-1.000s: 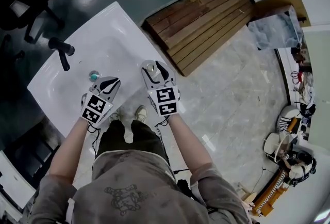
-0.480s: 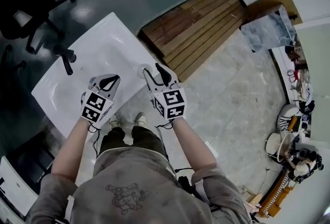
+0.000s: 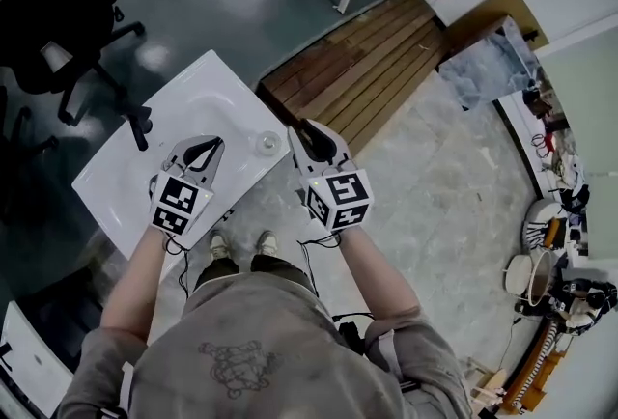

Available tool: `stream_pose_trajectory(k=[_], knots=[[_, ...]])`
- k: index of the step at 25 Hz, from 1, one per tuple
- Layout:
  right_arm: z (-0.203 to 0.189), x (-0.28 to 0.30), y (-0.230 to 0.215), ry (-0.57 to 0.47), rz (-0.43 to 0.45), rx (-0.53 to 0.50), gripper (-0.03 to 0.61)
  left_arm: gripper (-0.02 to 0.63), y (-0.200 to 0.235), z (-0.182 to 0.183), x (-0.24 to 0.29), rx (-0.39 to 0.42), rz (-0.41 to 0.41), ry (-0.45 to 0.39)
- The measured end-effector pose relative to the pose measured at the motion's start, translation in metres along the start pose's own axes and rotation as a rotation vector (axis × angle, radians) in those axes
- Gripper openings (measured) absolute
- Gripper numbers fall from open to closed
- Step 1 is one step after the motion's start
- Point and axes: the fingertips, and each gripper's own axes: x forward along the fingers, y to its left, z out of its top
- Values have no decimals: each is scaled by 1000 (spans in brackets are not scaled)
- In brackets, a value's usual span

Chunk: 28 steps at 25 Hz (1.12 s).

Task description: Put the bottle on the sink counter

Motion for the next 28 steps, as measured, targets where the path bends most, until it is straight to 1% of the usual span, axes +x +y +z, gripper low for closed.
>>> stream_pose_trajectory(k=[3,5,8,10,12,16,20,21,24,25,26,28], knots=[[23,-13,0,-42,-10,1,74,23,8,25,-14,-9,34,-32],[38,-23,4,-68,-10,-12,63,23,14,44,-25,1,71,-63],[58,-38,14,-109,4,-32,54,23,19,70,-41,61,116,-107],[72,-45,23,-134,12,-50,49,23,22,83,-51,109,135,-125],[85,-52,33,-157,19,-64,48,23,25,94,-63,136,147,-145],[106,-69,48,-181,34,-98,43,23,25,113,-84,140,175,-189],[118,-96,55,-219,43,-108,43,23,12,127,-100,145,183,-225],[122,-102,57,-232,35,-123,43,23,9,130,-104,146,183,-233],[132,-119,64,-280,-19,-239,43,23,4,134,-115,143,187,-257],[135,-124,67,-297,-29,-260,43,23,2,134,-117,141,189,-264],[137,-130,69,-314,-30,-261,43,23,-1,135,-120,139,191,-271],[139,-140,72,-334,-21,-229,43,23,-7,135,-124,132,194,-284]])
